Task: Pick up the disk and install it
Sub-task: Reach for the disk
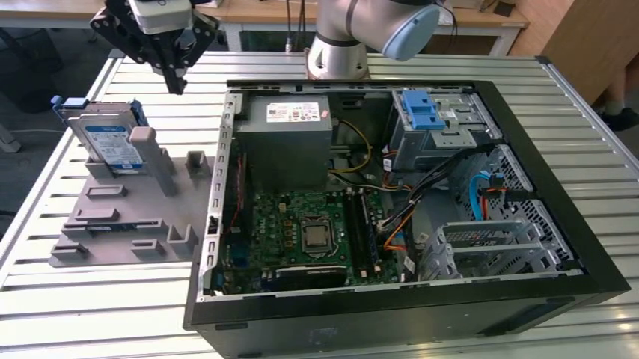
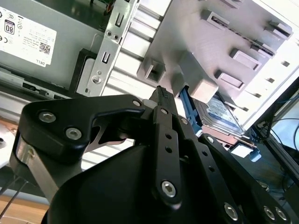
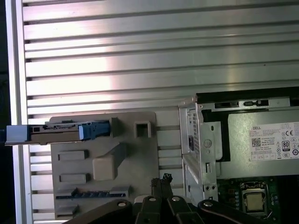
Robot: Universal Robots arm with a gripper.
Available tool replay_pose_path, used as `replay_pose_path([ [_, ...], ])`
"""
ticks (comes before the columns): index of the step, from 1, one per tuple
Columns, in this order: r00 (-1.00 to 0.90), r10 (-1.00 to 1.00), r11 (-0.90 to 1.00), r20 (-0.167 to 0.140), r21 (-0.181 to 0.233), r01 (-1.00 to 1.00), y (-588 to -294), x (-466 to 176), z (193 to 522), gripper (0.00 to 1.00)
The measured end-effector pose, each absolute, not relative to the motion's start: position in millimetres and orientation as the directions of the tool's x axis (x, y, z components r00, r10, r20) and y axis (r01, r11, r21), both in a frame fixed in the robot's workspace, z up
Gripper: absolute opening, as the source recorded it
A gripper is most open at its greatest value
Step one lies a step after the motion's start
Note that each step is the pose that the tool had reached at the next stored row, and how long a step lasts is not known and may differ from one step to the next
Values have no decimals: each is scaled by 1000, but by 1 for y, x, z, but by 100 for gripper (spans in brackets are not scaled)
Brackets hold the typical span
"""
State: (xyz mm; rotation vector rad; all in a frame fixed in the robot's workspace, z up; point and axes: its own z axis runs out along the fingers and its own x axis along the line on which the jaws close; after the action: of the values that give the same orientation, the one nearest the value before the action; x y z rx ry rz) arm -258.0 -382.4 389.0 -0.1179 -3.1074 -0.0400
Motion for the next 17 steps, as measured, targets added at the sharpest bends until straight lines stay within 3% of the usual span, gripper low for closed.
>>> replay_pose_path([
  [17, -997, 75, 997, 19, 26, 76, -378, -269, 389, 11],
])
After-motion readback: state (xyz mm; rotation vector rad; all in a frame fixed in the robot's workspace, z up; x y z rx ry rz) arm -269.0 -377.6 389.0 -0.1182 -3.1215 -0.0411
